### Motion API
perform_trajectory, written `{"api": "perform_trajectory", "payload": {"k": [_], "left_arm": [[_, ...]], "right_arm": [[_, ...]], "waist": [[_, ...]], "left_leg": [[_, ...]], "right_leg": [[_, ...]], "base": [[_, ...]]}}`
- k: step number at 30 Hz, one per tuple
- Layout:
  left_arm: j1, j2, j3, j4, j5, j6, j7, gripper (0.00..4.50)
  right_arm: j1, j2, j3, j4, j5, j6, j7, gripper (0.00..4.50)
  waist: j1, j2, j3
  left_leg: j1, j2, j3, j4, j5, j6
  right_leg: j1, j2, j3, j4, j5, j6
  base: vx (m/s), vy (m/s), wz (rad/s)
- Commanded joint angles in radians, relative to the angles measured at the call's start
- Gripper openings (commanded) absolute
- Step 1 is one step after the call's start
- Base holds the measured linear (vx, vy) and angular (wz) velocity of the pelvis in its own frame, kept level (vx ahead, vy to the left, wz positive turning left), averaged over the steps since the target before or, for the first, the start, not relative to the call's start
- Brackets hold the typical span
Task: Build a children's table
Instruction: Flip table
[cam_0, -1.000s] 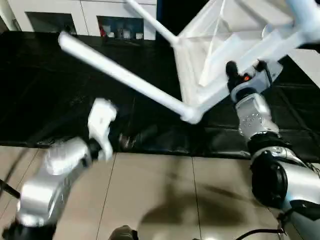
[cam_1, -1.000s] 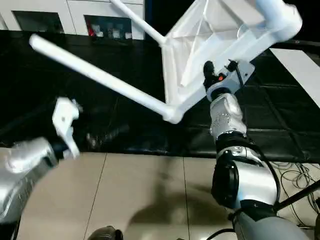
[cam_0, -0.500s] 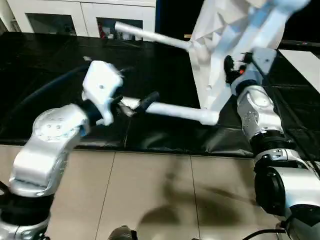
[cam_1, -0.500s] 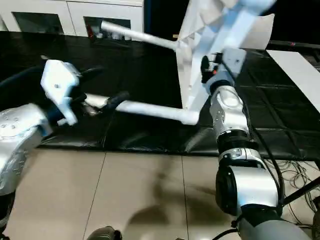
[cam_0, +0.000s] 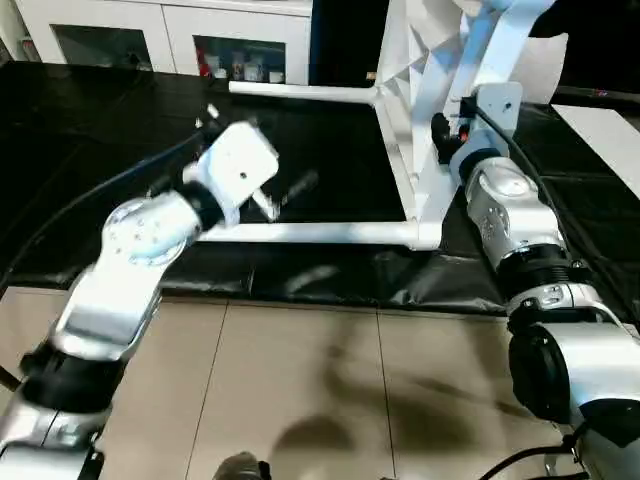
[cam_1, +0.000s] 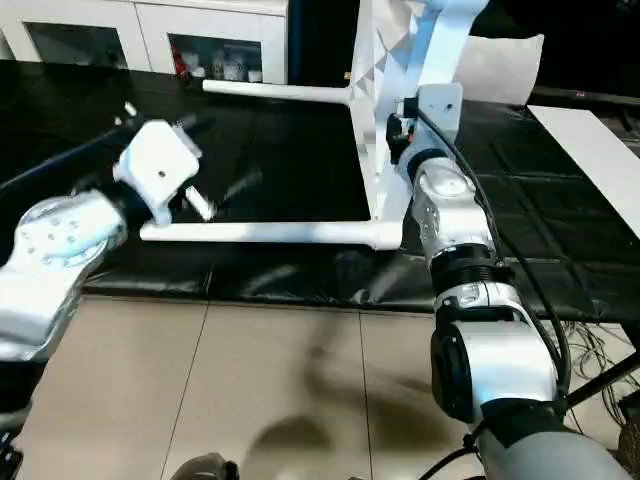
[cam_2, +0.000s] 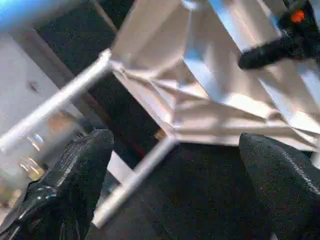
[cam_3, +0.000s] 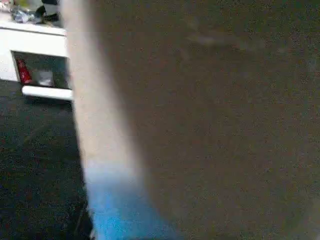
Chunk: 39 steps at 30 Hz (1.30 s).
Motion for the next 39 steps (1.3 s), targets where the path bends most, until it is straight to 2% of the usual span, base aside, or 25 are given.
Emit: {"api": "perform_trajectory", "payload": {"k": [1,3,4,5,6,8,9,11,14,16,18,19,25,30,35,37,39], "left_arm": [[-0.016,-0.007,-0.040,0.039,0.046,-0.064,0.012,4.50],[-0.023,-0.012,-0.051,0.073,0.086,-0.090,0.049,4.50],[-0.035,-0.011,-0.059,0.101,0.128,-0.108,0.093,4.50],[-0.035,-0.011,-0.059,0.101,0.128,-0.108,0.093,4.50],[-0.062,-0.014,-0.064,0.162,0.197,-0.161,0.179,4.50],[-0.117,-0.013,-0.055,0.251,0.295,-0.232,0.335,4.50],[-0.144,-0.016,-0.042,0.290,0.328,-0.259,0.404,4.50],[-0.168,-0.011,-0.031,0.313,0.361,-0.284,0.468,4.50],[-0.198,-0.012,-0.014,0.346,0.371,-0.322,0.516,4.50],[-0.216,-0.010,-0.019,0.364,0.397,-0.329,0.553,4.50],[-0.241,-0.009,-0.037,0.400,0.435,-0.349,0.588,4.50],[-0.262,-0.004,-0.054,0.422,0.482,-0.375,0.634,4.50],[-0.279,0.016,-0.048,0.420,0.579,-0.403,0.748,4.50],[-0.322,0.018,-0.049,0.482,0.595,-0.402,0.773,4.50],[-0.373,0.018,-0.068,0.553,0.623,-0.423,0.782,4.50],[-0.419,0.012,-0.085,0.629,0.632,-0.423,0.767,4.50],[-0.438,0.010,-0.091,0.663,0.636,-0.419,0.763,4.50]], "right_arm": [[0.016,-0.010,0.002,0.030,-0.013,0.045,-0.010,2.64],[0.017,-0.007,0.000,0.031,-0.007,0.049,-0.001,2.73],[0.016,-0.007,0.000,0.031,-0.007,0.049,0.001,2.85],[0.016,-0.007,0.000,0.031,-0.007,0.049,0.001,2.98],[0.016,-0.009,0.001,0.031,-0.010,0.051,-0.002,2.98],[0.016,-0.014,0.006,0.049,-0.023,0.040,-0.014,3.13],[0.018,-0.015,0.005,0.058,-0.025,0.032,-0.018,3.20],[0.021,-0.014,0.006,0.067,-0.027,0.022,-0.020,3.20],[0.029,-0.006,0.002,0.084,-0.027,-0.004,-0.026,3.20],[0.033,0.001,-0.005,0.094,-0.020,-0.030,-0.028,3.20],[0.038,0.002,0.000,0.115,-0.031,-0.059,-0.033,3.20],[0.043,0.002,0.004,0.135,-0.039,-0.077,-0.038,3.03],[0.042,0.006,0.004,0.158,-0.036,-0.101,-0.032,2.54],[0.032,0.001,0.022,0.180,-0.055,-0.123,-0.027,2.10],[0.027,0.004,0.023,0.186,-0.062,-0.131,-0.021,1.99],[0.026,0.008,0.030,0.184,-0.068,-0.134,-0.020,1.97],[0.025,0.009,0.033,0.184,-0.069,-0.136,-0.020,1.96]], "waist": [[-0.007,0.003,-0.074],[-0.008,0.003,-0.075],[-0.011,-0.005,-0.076],[-0.010,-0.003,-0.077],[-0.012,-0.006,-0.076],[-0.012,-0.007,-0.077],[-0.011,-0.003,-0.078],[-0.011,-0.006,-0.078],[-0.008,-0.009,-0.078],[-0.007,-0.004,-0.078],[-0.006,-0.005,-0.079],[-0.003,-0.003,-0.079],[-0.003,-0.003,-0.079],[0.000,-0.002,-0.077],[0.001,-0.003,-0.078],[0.002,0.001,-0.077],[0.001,0.001,-0.078]], "left_leg": [[0.042,0.050,-0.018,-0.074,-0.223,-0.066],[0.041,0.050,-0.019,-0.075,-0.220,-0.068],[0.038,0.050,-0.018,-0.075,-0.216,-0.064],[0.039,0.050,-0.019,-0.074,-0.211,-0.065],[0.036,0.050,-0.018,-0.074,-0.206,-0.059],[0.039,0.050,-0.019,-0.073,-0.209,-0.060],[0.041,0.051,-0.020,-0.074,-0.207,-0.065],[0.043,0.053,-0.021,-0.074,-0.204,-0.070],[0.042,0.051,-0.019,-0.070,-0.184,-0.061],[0.041,0.052,-0.018,-0.070,-0.181,-0.057],[0.042,0.051,-0.018,-0.069,-0.184,-0.055],[0.043,0.051,-0.019,-0.069,-0.190,-0.056],[0.041,0.054,-0.022,-0.070,-0.203,-0.059],[0.044,0.051,-0.021,-0.070,-0.223,-0.061],[0.041,0.053,-0.024,-0.071,-0.225,-0.061],[0.042,0.052,-0.023,-0.071,-0.228,-0.060],[0.042,0.052,-0.024,-0.071,-0.233,-0.061]], "right_leg": [[0.035,-0.080,0.052,-0.074,-0.114,-0.144],[0.036,-0.079,0.051,-0.072,-0.105,-0.147],[0.038,-0.078,0.051,-0.073,-0.095,-0.146],[0.038,-0.080,0.051,-0.070,-0.092,-0.147],[0.038,-0.078,0.050,-0.073,-0.091,-0.147],[0.039,-0.077,0.051,-0.074,-0.094,-0.138],[0.037,-0.078,0.050,-0.071,-0.090,-0.139],[0.038,-0.080,0.048,-0.069,-0.078,-0.148],[0.037,-0.083,0.048,-0.067,-0.050,-0.168],[0.036,-0.082,0.048,-0.068,-0.044,-0.170],[0.034,-0.081,0.048,-0.068,-0.042,-0.172],[0.035,-0.083,0.048,-0.067,-0.051,-0.174],[0.036,-0.084,0.046,-0.066,-0.050,-0.175],[0.030,-0.083,0.047,-0.071,-0.079,-0.179],[0.034,-0.088,0.046,-0.069,-0.075,-0.180],[0.032,-0.087,0.047,-0.070,-0.074,-0.183],[0.033,-0.087,0.047,-0.071,-0.076,-0.183]], "base": [[0.000,0.000,0.00],[0.000,0.000,0.00],[0.000,0.000,0.00],[0.000,0.000,0.00],[0.000,0.000,0.00],[0.000,0.000,0.00],[0.000,0.000,0.00],[0.000,0.000,0.00],[0.000,0.000,0.00],[0.000,0.000,0.00],[0.000,0.000,0.00],[0.000,0.000,0.00],[0.000,0.000,0.00],[0.000,0.000,0.00],[0.000,0.000,0.00],[0.000,0.000,0.00],[0.000,0.000,0.00]]}}
